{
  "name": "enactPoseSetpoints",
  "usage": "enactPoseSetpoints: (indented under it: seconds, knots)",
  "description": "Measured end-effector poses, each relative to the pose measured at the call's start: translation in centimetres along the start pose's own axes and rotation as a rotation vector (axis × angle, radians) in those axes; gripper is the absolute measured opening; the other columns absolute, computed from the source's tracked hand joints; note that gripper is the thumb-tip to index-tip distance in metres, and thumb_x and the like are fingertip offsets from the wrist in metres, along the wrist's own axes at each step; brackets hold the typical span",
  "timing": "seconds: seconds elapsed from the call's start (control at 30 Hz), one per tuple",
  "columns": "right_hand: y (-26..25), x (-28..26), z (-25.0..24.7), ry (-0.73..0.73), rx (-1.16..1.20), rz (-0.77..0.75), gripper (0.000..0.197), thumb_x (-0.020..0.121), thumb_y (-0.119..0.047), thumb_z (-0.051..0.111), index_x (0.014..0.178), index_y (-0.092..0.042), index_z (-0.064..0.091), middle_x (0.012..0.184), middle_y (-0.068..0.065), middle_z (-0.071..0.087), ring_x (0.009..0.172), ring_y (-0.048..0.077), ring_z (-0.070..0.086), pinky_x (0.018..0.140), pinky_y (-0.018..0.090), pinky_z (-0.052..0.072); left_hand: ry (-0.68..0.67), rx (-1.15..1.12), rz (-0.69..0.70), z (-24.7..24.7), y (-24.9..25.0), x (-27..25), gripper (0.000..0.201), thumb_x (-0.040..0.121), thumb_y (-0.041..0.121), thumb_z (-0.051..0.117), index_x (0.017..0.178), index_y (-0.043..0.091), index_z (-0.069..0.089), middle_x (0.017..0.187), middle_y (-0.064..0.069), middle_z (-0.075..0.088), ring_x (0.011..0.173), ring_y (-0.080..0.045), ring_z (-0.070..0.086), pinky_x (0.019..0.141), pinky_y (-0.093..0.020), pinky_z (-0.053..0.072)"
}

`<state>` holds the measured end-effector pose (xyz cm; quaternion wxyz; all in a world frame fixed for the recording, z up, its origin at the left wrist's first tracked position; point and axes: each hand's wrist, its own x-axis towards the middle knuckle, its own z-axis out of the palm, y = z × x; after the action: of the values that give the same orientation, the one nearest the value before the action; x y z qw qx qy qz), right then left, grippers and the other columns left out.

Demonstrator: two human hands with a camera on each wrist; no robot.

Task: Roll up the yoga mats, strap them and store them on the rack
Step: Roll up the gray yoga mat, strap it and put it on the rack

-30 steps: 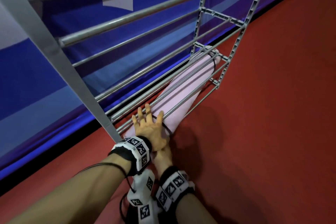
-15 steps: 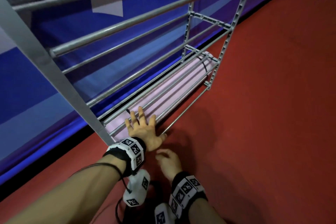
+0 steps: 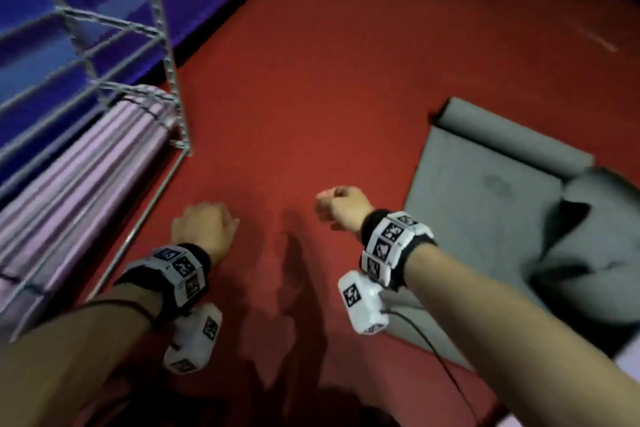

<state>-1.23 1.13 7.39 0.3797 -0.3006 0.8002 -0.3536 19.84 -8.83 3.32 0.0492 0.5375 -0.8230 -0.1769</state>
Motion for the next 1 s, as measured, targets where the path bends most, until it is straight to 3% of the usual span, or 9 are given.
enactPoseSetpoints:
  seconds: [0.23, 0.47, 0.53, 0.63, 0.7, 0.77, 0.8, 0.9, 1.0]
  knots:
    - [3.9, -11.2, -17.0, 0.203, -0.081, 0.106, 0.016, 0.097, -0.015, 0.053, 0.081, -0.015, 0.058, 0.084, 0.003, 0.063, 0.076, 0.017, 0.058, 0.075, 0.031, 0.046, -0.176, -0.201, 0.242, 1.9, 14.3, -3.9, 0.031, 0.087, 0.044, 0.063, 0.070, 0.020, 0.055, 0.077, 0.000, 0.062, 0.088, -0.028, 0.062, 0.079, -0.033, 0.047]
    - [18.8, -14.8, -22.1, 0.395, 0.164, 0.488, 0.020, 0.093, -0.014, 0.058, 0.075, -0.012, 0.050, 0.072, 0.008, 0.047, 0.063, 0.021, 0.047, 0.064, 0.030, 0.042, -0.402, -0.333, 0.298, 8.1, 21.4, -7.2, 0.017, 0.085, 0.026, 0.071, 0.096, 0.015, 0.066, 0.096, -0.001, 0.067, 0.095, -0.021, 0.063, 0.084, -0.026, 0.046]
    - [23.7, -14.2, -22.3, 0.387, 0.169, 0.605, 0.013, 0.094, -0.020, 0.058, 0.086, -0.010, 0.055, 0.085, 0.011, 0.052, 0.082, 0.025, 0.050, 0.078, 0.036, 0.048, -0.458, -0.370, 0.229, 11.1, 21.9, -6.9, 0.019, 0.087, 0.024, 0.069, 0.100, 0.010, 0.067, 0.100, -0.005, 0.067, 0.098, -0.022, 0.062, 0.086, -0.027, 0.045]
    - [31.2, -12.1, -22.3, 0.384, 0.147, 0.735, 0.040, 0.098, -0.039, 0.050, 0.130, -0.015, 0.057, 0.137, 0.013, 0.054, 0.119, 0.027, 0.053, 0.106, 0.034, 0.041, -0.529, -0.379, 0.148, 15.6, 22.2, -5.6, 0.010, 0.091, 0.024, 0.064, 0.091, 0.014, 0.065, 0.091, -0.006, 0.059, 0.086, -0.019, 0.054, 0.076, -0.024, 0.038]
    - [32.8, -11.7, -22.1, 0.409, 0.342, 0.759, 0.050, 0.101, -0.042, 0.045, 0.139, -0.009, 0.049, 0.134, 0.019, 0.057, 0.121, 0.028, 0.058, 0.096, 0.029, 0.048, -0.593, -0.352, 0.088, 18.5, 22.3, -4.1, 0.014, 0.093, 0.024, 0.061, 0.082, 0.016, 0.057, 0.085, -0.008, 0.050, 0.079, -0.017, 0.045, 0.069, -0.024, 0.031]
    - [34.3, -11.5, -21.9, 0.412, 0.577, 0.782, 0.049, 0.103, -0.042, 0.037, 0.127, -0.003, 0.054, 0.090, 0.022, 0.071, 0.084, 0.027, 0.070, 0.048, 0.022, 0.053, -0.653, -0.382, -0.019, 21.6, 22.5, -2.8, 0.016, 0.093, 0.024, 0.060, 0.092, 0.009, 0.064, 0.088, -0.010, 0.055, 0.080, -0.020, 0.050, 0.069, -0.026, 0.035]
    - [34.2, -11.8, -21.4, 0.408, 0.712, 0.789, 0.047, 0.102, -0.043, 0.036, 0.111, -0.002, 0.058, 0.070, 0.019, 0.068, 0.065, 0.030, 0.068, 0.029, 0.023, 0.042, -0.670, -0.391, -0.066, 22.9, 22.8, -2.3, 0.025, 0.092, 0.025, 0.061, 0.097, 0.001, 0.064, 0.091, -0.013, 0.058, 0.083, -0.022, 0.053, 0.069, -0.028, 0.038]
    - [36.1, -11.9, -20.9, 0.449, 0.967, 0.772, 0.058, 0.096, -0.048, 0.048, 0.114, 0.005, 0.061, 0.056, 0.021, 0.066, 0.057, 0.036, 0.065, 0.036, 0.032, 0.049, -0.708, -0.409, -0.120, 27.4, 23.8, -1.4, 0.042, 0.091, 0.026, 0.064, 0.110, -0.011, 0.062, 0.103, -0.027, 0.065, 0.087, -0.031, 0.060, 0.075, -0.043, 0.046]
    - [39.1, -11.6, -20.1, 0.517, 1.045, 0.793, 0.056, 0.096, -0.044, 0.050, 0.115, 0.008, 0.058, 0.061, 0.027, 0.066, 0.046, 0.040, 0.064, 0.028, 0.041, 0.046, -0.677, -0.371, -0.160, 32.0, 24.3, -0.9, 0.063, 0.076, 0.043, 0.074, 0.119, -0.001, 0.061, 0.122, -0.021, 0.062, 0.106, -0.033, 0.061, 0.094, -0.041, 0.049]
